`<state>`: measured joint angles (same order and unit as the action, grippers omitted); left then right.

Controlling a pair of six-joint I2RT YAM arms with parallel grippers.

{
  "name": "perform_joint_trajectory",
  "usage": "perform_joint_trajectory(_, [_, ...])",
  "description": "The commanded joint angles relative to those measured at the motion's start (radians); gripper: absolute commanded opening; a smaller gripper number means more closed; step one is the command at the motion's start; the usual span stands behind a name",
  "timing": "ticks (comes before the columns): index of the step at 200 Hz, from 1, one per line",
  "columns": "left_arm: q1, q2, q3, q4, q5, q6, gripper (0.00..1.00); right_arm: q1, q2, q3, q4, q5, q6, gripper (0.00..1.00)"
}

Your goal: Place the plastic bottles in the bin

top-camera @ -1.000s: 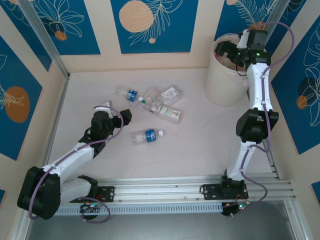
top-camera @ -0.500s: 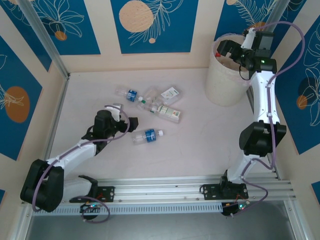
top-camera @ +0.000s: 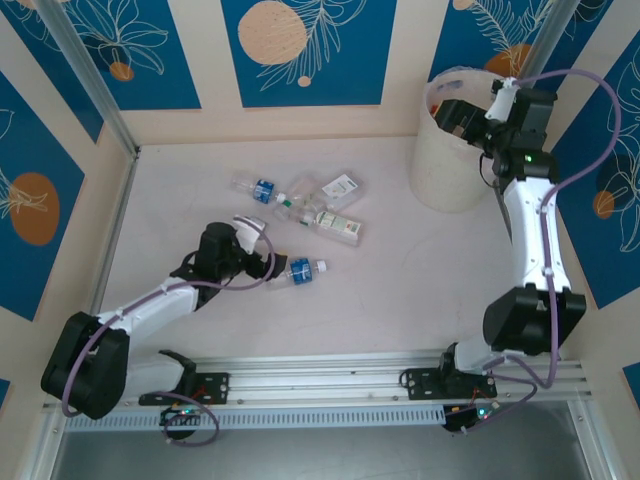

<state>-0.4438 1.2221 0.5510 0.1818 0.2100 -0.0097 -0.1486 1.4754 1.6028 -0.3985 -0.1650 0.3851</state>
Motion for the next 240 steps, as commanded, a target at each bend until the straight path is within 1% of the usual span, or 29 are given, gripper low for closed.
perform_joint_trajectory(1, [-0.012,-0.036,0.021,-0.042,0.084,0.122,1.00,0.031,-0.125,-0.115,0.111,-0.013,0.039,0.99])
perform_joint_trajectory(17, [-0.012,-0.041,0.014,-0.049,0.140,0.159,1.00,0.058,-0.213,-0.225,0.167,0.023,0.038,1.00])
perform_joint_trajectory(41, [-0.022,-0.043,0.033,-0.123,0.174,0.230,1.00,0.088,-0.329,-0.385,0.236,0.043,0.051,1.00])
perform_joint_trajectory(62, [-0.039,-0.044,0.048,-0.182,0.230,0.306,1.00,0.109,-0.422,-0.534,0.270,0.074,0.103,1.00])
perform_joint_trajectory(77, [-0.056,-0.047,0.051,-0.202,0.198,0.336,1.00,0.117,-0.485,-0.655,0.331,0.104,0.161,1.00])
perform_joint_trajectory(94, [-0.068,-0.025,0.071,-0.262,0.114,0.382,1.00,0.119,-0.536,-0.762,0.429,0.142,0.171,1.00])
perform_joint_trajectory(112, [-0.090,0.037,0.124,-0.365,0.017,0.439,1.00,0.119,-0.553,-0.755,0.395,0.195,0.155,1.00])
perform_joint_trajectory(127, [-0.121,0.098,0.149,-0.403,-0.099,0.480,0.99,0.119,-0.555,-0.734,0.371,0.211,0.139,1.00])
perform_joint_trajectory(141, [-0.142,0.140,0.170,-0.438,-0.151,0.516,0.97,0.119,-0.560,-0.728,0.365,0.213,0.132,1.00])
perform_joint_trajectory(174, [-0.171,0.204,0.175,-0.398,-0.203,0.576,0.91,0.122,-0.573,-0.750,0.362,0.213,0.120,1.00])
perform_joint_trajectory(217, [-0.183,0.254,0.166,-0.279,-0.185,0.621,0.85,0.123,-0.595,-0.776,0.338,0.221,0.111,1.00])
perform_joint_trajectory(240, [-0.197,0.312,0.186,-0.296,-0.180,0.655,0.84,0.123,-0.604,-0.778,0.326,0.236,0.095,1.00])
